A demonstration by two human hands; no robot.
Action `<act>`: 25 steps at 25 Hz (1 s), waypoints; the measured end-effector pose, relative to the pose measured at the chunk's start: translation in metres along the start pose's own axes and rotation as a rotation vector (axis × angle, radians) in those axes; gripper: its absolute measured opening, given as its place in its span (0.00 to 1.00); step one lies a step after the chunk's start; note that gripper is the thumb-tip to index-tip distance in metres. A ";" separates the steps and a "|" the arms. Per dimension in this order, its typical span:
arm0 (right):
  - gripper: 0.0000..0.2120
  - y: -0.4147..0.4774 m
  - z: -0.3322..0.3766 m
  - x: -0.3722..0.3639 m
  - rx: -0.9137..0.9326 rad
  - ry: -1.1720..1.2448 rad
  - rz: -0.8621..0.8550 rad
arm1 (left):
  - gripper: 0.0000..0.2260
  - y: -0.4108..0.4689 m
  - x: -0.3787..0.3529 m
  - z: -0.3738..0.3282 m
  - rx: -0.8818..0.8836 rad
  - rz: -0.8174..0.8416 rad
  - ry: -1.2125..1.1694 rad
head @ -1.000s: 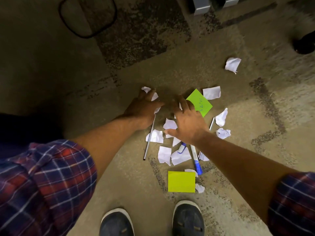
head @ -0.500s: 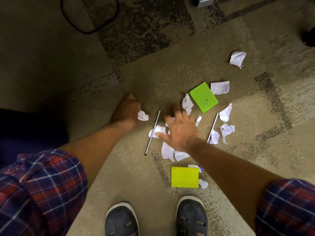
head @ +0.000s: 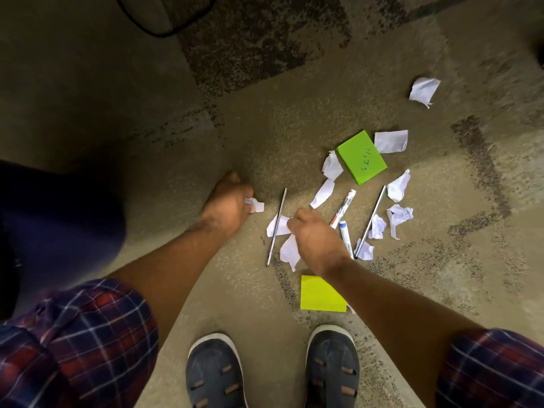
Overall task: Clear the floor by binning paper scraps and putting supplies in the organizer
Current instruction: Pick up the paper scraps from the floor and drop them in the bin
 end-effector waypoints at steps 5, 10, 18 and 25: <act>0.09 0.007 -0.023 0.008 -0.202 0.260 -0.077 | 0.05 -0.009 0.007 0.001 0.018 -0.045 0.070; 0.20 0.002 -0.011 0.004 -0.287 0.422 -0.060 | 0.06 -0.013 0.005 0.001 0.039 -0.035 0.079; 0.04 -0.012 -0.012 0.018 -0.510 0.441 -0.186 | 0.19 -0.067 0.015 0.051 0.425 -0.164 -0.294; 0.10 -0.081 0.003 0.072 -0.975 1.253 -0.393 | 0.14 -0.160 0.052 0.028 0.623 -0.237 -0.763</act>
Point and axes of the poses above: each hand's wrist, its own y-axis towards the middle knuckle, its own x-axis out of the back of the hand, z = x × y, the point moved 7 cm from there along y, towards the middle knuckle, and after that the axes turned 1 degree about y, right-handed, at the moved point
